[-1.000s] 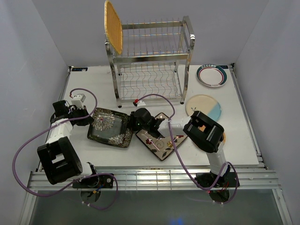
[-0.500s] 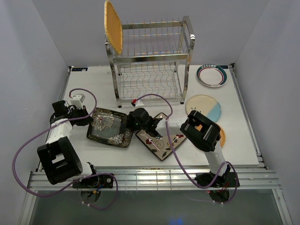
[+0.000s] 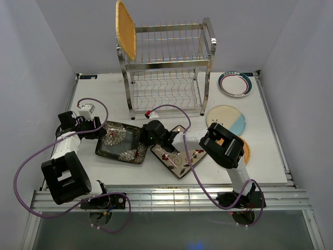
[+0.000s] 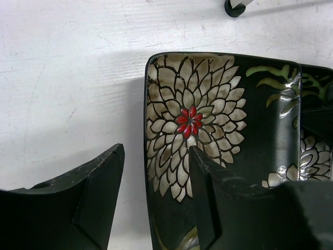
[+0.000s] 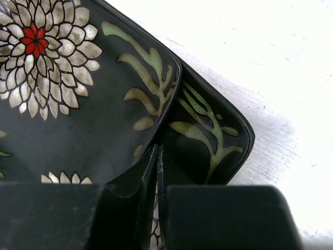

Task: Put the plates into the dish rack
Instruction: Pick up the plate at the center of the board.

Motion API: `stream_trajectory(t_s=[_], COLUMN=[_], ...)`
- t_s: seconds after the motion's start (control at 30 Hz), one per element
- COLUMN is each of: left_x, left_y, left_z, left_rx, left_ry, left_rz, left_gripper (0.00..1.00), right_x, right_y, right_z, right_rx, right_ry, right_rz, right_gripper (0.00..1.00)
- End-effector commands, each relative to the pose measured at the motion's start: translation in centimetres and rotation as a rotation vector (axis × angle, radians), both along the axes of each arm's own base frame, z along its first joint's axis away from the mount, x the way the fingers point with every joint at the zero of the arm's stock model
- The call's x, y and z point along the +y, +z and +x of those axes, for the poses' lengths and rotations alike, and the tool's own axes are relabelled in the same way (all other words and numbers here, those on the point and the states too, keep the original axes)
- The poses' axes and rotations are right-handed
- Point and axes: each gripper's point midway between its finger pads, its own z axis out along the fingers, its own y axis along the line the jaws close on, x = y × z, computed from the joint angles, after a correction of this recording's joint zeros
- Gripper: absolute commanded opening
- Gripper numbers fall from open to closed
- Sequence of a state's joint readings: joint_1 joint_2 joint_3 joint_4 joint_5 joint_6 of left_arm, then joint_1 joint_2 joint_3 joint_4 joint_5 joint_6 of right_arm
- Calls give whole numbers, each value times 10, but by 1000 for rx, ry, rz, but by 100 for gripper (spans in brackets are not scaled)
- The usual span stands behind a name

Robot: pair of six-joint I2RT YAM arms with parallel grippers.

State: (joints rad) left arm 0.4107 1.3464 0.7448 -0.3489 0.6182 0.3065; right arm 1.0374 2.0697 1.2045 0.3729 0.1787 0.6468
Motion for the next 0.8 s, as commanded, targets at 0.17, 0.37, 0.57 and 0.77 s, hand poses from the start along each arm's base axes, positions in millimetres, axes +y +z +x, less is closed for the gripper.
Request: stream_trajectory(t_s=[0.17,0.37,0.57,0.77], left_x=[8,0,-8,-13], left_y=[-3,-9,-20,-21], left_z=[9,7,8,9], left_rx=[-18,11,58,66], left_ry=[10,-47,-90,-119], left_rz=[26,-41,-106,-138], left_gripper=[69,72,71,53], right_x=[10,11,12,12], right_y=[11,13,13,15], right_z=[2,1,0,-1], right_rx=[-30,-32,-34,-37], right_ry=[14,22,32,38], right_rz=[25,32,36,41], right_gripper=[8,8,8,8])
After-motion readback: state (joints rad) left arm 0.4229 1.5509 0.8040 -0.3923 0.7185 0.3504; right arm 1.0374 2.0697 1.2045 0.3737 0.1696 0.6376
